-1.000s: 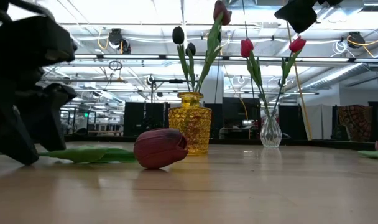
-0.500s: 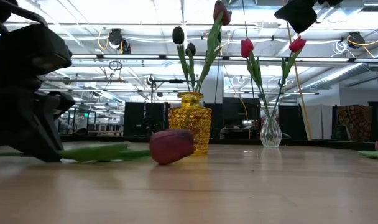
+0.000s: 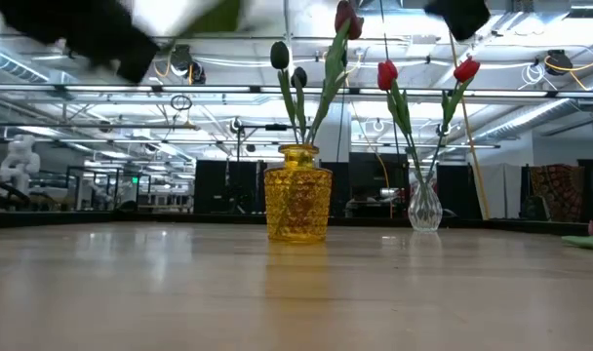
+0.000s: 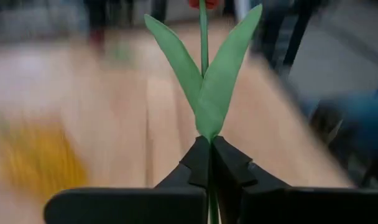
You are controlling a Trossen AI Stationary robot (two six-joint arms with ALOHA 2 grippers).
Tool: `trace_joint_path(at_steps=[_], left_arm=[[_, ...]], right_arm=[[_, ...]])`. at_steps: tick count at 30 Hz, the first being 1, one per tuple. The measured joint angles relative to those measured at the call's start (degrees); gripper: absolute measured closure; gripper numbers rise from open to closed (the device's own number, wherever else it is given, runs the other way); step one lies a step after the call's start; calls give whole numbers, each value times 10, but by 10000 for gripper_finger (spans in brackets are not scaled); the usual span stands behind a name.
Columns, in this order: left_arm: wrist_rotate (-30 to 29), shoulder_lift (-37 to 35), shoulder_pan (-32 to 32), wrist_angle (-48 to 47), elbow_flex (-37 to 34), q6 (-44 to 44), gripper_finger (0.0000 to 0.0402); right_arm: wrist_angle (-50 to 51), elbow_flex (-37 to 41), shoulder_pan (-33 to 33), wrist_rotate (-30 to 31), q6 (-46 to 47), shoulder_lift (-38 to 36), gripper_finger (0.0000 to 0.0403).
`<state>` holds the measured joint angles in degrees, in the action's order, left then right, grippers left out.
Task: Sort flowers into vase by color
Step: Put the left dark red flower into the yellow vase
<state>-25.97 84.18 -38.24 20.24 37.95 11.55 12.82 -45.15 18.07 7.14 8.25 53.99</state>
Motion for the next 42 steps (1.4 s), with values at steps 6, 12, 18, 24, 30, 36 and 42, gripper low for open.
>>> trace_joint_path(at_steps=[6,12,18,24,30,36,42], left_arm=[[-13,-50,0,197,42,-227,393],[76,-51,24,442,47,-351,394],[148,-50,70,506,46,-359,394],[178,-35,108,535,46,-331,394],[204,-14,121,567,46,-328,394],[214,2,123,580,46,-328,394],[221,1,123,574,46,-328,394]], right_arm=[[-137,0,13,3,-53,7,140],[-236,0,31,0,-87,62,140],[-402,0,28,6,-116,149,140],[-552,-5,6,6,-124,246,140],[-538,-60,-12,6,-120,334,140],[-496,-135,-13,4,-135,408,140],[-460,-187,-13,5,-136,450,140]])
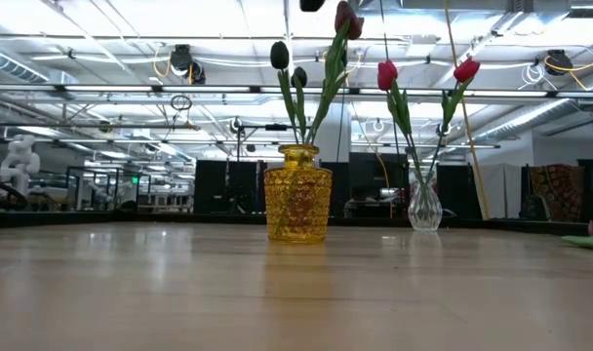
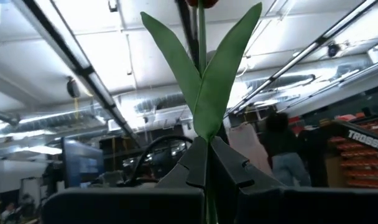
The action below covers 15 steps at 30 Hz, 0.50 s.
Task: Sort flowers into vase by color
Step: Put the left dark red flower into the yellow vase
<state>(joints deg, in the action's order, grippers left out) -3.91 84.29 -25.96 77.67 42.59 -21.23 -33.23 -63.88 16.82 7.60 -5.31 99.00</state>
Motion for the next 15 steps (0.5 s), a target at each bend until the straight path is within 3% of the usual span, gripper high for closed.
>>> trace_joint_path(at_steps=[7,15], left_arm=[[34,0,0,-5,0,1,395],[42,17,5,9,0,-1,395]], right_arm=[[1,-21,0,-2,-4,21,148],[-10,-21,1,-5,-5,20,218]])
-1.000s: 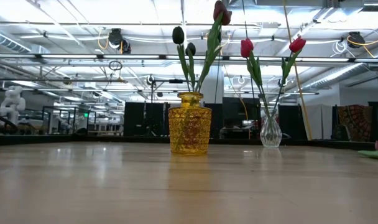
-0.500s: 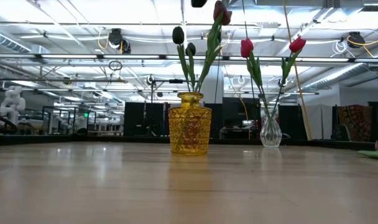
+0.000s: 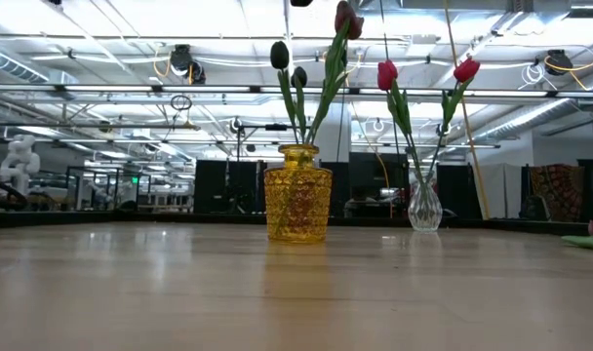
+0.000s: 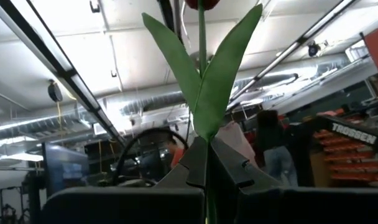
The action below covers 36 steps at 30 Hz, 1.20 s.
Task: Sort flowers into vase by color
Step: Put the left dark red flower into the yellow vase
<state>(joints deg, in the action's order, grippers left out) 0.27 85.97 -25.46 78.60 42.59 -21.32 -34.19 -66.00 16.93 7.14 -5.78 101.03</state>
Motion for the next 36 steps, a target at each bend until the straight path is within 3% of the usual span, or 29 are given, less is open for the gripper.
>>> trace_joint_path(at_steps=[7,15,21,29,36], left_arm=[[1,30,9,21,12,0,395],[0,30,11,19,12,0,384],[-83,25,4,7,12,13,351],[-201,-18,-2,-115,11,15,299],[-242,-45,-14,-185,11,15,289]], right_arm=[[0,0,0,0,-2,0,275],[31,0,1,1,-14,-8,392],[119,0,1,9,17,-47,396],[259,0,4,28,57,-115,400],[307,0,10,65,71,-137,400]])
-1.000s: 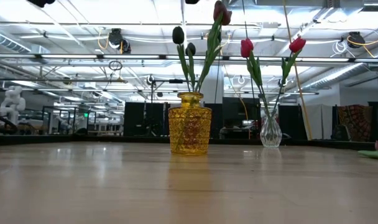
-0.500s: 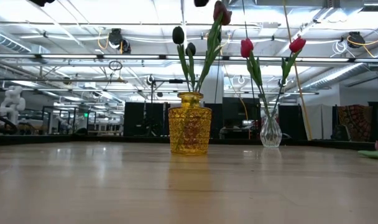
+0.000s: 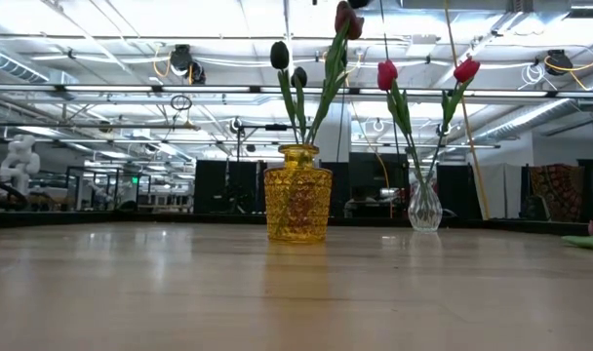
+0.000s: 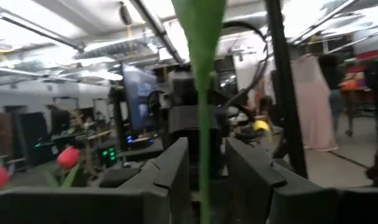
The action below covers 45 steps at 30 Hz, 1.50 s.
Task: Sort flowers into vase by color
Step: Put the left dark red flower into the yellow vase
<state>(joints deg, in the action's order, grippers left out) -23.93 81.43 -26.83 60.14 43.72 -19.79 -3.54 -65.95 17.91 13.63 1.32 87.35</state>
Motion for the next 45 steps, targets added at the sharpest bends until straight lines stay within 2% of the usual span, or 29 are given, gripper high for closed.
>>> trace_joint_path(at_steps=[6,10,18,26,31,35,45], left_arm=[[-64,0,-6,-23,0,19,289],[-70,0,-1,-41,0,40,289],[-70,0,1,-69,0,48,288],[-61,0,10,-90,0,104,288],[-57,0,10,-104,7,105,288],[-32,0,10,-103,16,105,288],[-38,0,15,-103,17,105,289]], right_arm=[[21,0,-5,0,31,0,400],[33,0,-11,2,47,0,400],[64,0,-15,0,56,0,401],[73,0,-15,-1,62,0,400],[89,0,-15,-1,62,0,397],[90,0,-15,-2,61,0,396],[90,0,-15,-2,60,0,395]])
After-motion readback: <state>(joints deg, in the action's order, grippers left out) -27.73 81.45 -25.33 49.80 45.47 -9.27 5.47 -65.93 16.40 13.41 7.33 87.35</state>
